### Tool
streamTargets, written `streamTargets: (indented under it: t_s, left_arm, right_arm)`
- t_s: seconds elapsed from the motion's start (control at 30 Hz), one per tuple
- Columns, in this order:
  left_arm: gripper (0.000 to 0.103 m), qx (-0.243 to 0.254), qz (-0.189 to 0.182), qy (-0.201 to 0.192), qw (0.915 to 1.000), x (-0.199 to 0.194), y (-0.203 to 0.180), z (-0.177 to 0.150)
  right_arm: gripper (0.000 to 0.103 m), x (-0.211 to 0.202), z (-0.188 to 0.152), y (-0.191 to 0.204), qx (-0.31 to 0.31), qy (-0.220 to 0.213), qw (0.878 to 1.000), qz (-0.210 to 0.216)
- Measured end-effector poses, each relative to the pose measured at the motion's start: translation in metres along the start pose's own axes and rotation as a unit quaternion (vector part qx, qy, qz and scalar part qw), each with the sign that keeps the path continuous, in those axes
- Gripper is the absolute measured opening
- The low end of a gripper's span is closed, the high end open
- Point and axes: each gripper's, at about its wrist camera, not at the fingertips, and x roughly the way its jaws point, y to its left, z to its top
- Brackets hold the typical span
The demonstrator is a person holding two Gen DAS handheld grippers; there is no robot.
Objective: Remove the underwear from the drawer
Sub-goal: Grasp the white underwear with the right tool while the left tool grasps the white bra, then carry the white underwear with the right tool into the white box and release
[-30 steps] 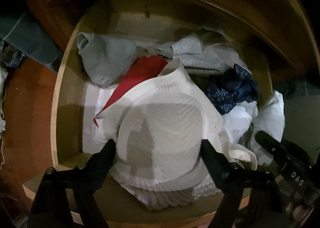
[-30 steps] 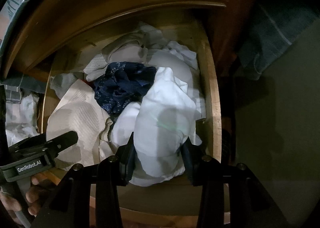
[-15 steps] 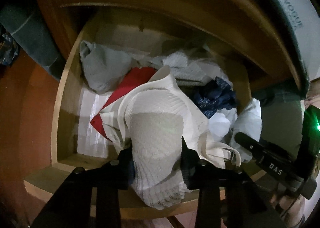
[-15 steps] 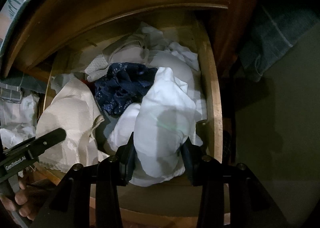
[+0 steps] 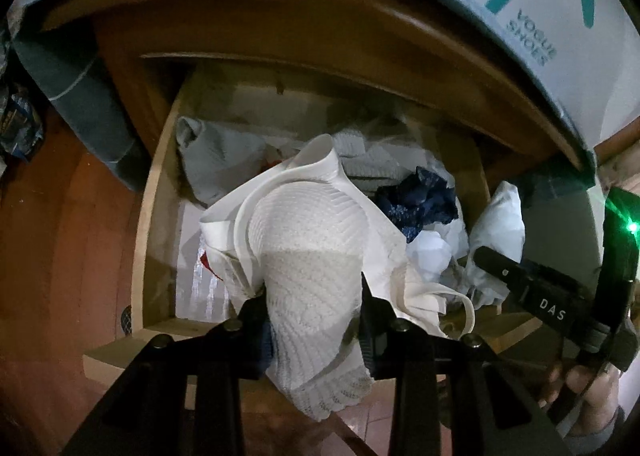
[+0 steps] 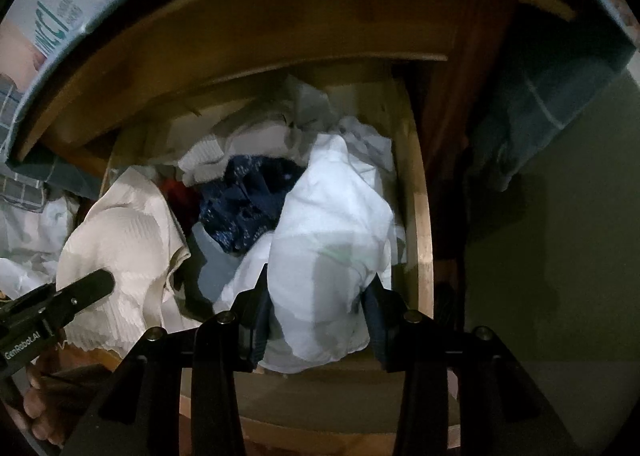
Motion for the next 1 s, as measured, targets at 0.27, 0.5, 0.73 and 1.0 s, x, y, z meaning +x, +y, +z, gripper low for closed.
streamTargets:
  t_s: [0.27,0.5,0.73,1.0]
  left_arm:
    - [0.033,-0.021,-0.013,-0.029,0.9993,-0.023,0.018,-0.004]
    - [0.033,-0.019,-0.019,-0.052,0.9983,-0.037,0.021,-0.006]
    - [0.033,-0.008,-0.021,-0.066,0.9975,-0.046,0.018,-0.008]
    - [0.033,-0.021,-0.03,-0.071,0.9968,-0.05,0.025,-0.009]
  right_arm:
    - [0.038,-0.019,0.008,0.002,0.007,-0.013,1.0,0.01]
    - [0.038,-0.047,0.002,0.016,-0.015,-0.023,0.999,0.019]
    - [0.038,-0.085,-0.002,0.036,-0.046,-0.037,0.998,0.023]
    - [0.038,-0.137,-0.007,0.061,-0.088,-0.06,0.994,0.041]
